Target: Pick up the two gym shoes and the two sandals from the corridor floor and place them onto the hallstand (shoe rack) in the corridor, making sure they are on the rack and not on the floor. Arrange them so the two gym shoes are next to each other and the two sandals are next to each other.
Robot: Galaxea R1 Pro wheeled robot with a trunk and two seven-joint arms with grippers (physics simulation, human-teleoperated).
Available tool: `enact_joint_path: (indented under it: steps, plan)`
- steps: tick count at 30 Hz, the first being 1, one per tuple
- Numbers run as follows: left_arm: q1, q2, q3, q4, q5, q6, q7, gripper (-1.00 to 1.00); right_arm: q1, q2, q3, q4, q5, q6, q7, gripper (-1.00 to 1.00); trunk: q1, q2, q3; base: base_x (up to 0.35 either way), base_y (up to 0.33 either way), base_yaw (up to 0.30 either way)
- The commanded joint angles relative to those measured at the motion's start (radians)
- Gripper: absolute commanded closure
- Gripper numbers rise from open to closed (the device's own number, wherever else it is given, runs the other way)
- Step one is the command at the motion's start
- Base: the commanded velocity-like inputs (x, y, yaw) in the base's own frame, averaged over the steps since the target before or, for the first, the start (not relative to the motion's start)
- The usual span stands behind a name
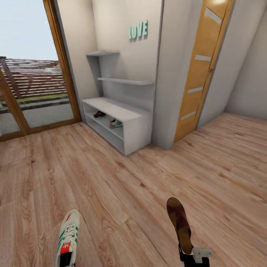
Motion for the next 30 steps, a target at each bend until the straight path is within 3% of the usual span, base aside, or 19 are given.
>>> enact_joint_path:
  steps: [1, 30]
  plan:
    - [-0.001, -0.001, 0.008, 0.0, -0.003, -0.002, -0.008, 1.0, 0.0, 0.0, 0.004, 0.0, -0.001, -0.002, -0.006, 1.0, 0.0, 0.0, -0.001, 0.266, 0.221, 0.281]
    - [-0.001, -0.001, 0.008, 0.0, -0.003, -0.002, -0.008, 1.0, 0.0, 0.0, 0.004, 0.0, -0.001, -0.002, -0.006, 1.0, 0.0, 0.0, -0.018, 0.267, 0.221, 0.281]
